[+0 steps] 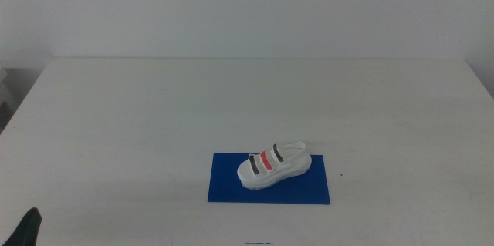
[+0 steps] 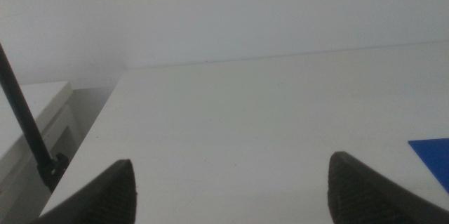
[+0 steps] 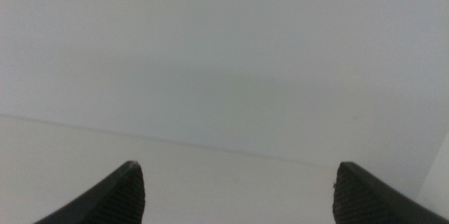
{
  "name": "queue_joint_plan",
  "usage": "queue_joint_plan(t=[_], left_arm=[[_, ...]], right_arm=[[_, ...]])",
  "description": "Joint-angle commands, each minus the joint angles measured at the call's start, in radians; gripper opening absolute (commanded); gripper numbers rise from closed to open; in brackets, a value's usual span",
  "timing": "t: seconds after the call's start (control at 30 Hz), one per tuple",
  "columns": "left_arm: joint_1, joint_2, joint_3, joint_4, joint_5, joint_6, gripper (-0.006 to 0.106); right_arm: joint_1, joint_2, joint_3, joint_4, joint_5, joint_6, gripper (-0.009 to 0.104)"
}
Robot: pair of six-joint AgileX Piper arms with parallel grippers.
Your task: Use one arm to grab the shoe from the table and place it on the mat.
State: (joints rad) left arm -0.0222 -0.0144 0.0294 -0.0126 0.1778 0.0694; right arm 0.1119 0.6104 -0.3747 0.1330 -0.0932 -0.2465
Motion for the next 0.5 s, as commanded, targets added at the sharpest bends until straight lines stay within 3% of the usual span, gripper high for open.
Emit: queue_joint_plan(t=[0.0,0.17,0.37,0.47], left_arm=[[-0.005,-0.016,-0.003,-0.009,-0.083,-0.015,0.094],[-0.005,-0.016,-0.003,-0.009,-0.083,-0.015,0.094],[-0.005,-0.016,-0.003,-0.009,-0.083,-0.015,0.094],[-0.005,-0.016,-0.003,-0.009,-0.083,-0.015,0.094]], right_arm=[[-0.004,-0.045,-0.007,0.01,-0.104,-0.04,0.075],[-0.004,-0.136,-0.002,0.003,-0.031,-0.004,0.075],[-0.004,-0.236,0.017,-0.101,0.113,0.069,0.075],[-0.004,-0.274,0.047,-0.095,0.143,0.094,0.075]])
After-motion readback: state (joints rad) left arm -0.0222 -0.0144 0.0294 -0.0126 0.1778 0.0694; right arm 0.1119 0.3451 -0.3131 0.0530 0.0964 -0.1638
